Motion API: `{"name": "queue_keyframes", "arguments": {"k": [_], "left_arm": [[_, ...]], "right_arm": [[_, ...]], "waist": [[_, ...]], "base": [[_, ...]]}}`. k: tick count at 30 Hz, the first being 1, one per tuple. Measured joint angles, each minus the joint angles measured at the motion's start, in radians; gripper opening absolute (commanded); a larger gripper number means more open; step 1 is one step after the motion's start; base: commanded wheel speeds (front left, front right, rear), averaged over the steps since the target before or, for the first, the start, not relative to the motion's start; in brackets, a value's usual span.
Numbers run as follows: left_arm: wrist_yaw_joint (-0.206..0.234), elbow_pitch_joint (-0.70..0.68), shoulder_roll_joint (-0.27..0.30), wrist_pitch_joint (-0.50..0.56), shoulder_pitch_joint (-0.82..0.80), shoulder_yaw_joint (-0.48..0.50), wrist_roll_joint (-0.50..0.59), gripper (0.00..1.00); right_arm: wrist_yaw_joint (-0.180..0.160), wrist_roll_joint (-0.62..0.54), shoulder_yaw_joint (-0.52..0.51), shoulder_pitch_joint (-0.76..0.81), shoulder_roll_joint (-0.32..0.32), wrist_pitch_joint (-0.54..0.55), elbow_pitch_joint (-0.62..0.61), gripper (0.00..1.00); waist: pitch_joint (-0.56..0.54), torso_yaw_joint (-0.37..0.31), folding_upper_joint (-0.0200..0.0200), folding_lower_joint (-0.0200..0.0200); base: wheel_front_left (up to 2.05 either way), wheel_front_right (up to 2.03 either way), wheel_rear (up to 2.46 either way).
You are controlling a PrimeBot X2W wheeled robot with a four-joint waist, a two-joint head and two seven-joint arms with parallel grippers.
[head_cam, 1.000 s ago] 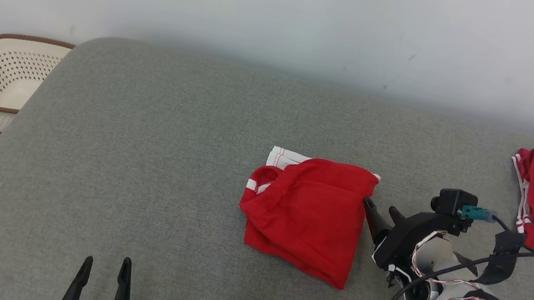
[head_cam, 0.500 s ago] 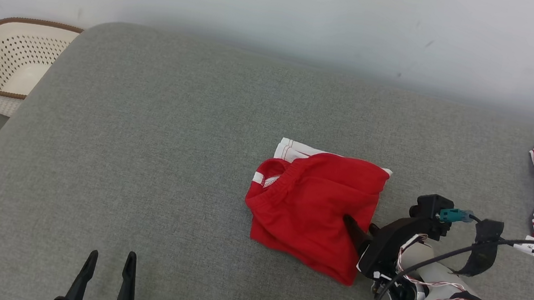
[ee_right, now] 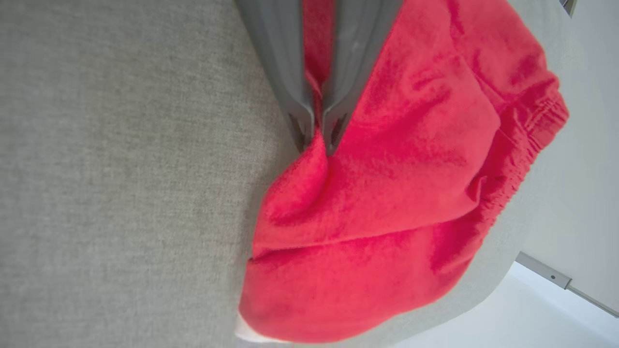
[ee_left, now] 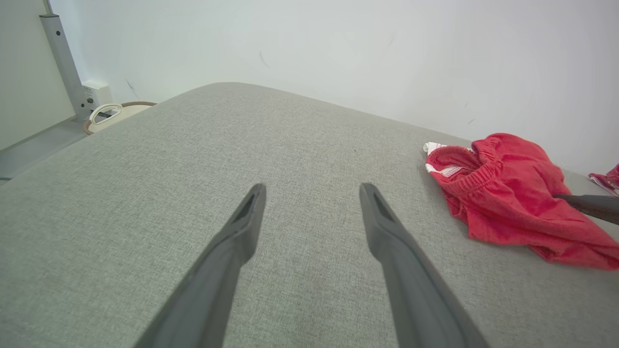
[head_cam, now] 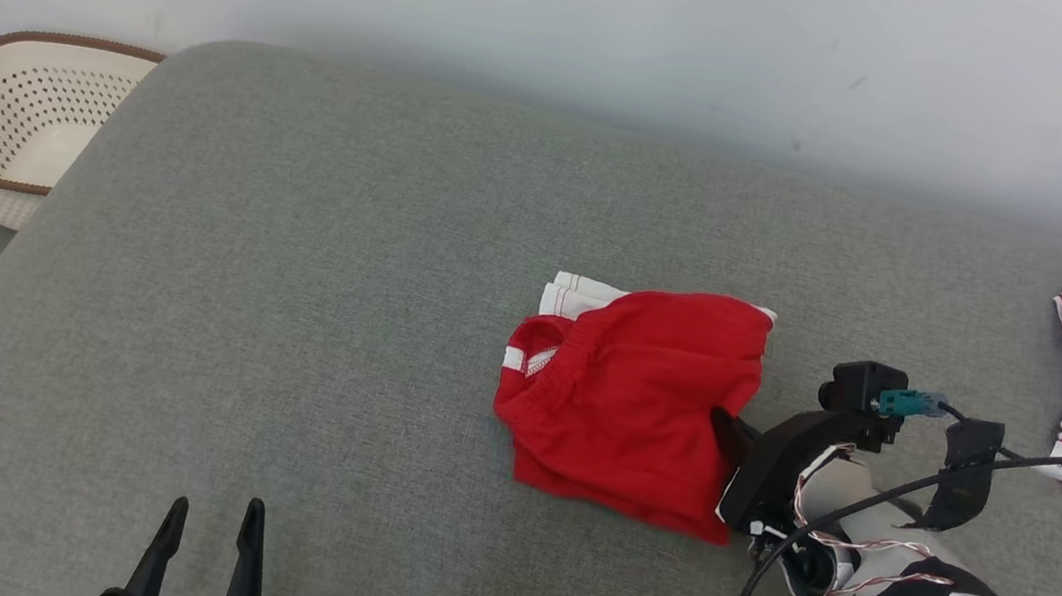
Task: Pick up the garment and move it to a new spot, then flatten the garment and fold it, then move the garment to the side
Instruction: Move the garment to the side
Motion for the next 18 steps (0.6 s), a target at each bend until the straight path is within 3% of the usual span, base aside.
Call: {"name": "queue_keyframes", "arguments": {"k": [18], "left_arm": [[-0.018, -0.037, 0.000, 0.000, -0.002, 0.025, 0.021, 1.00]], "right_arm": [[0.000, -0.150, 0.163, -0.170, -0.187, -0.007, -0.086, 0.00]], "waist": [[0.014, -0.126, 0.0000, 0.0000]], "base": [[0.00, 0.00, 0.00]]}}
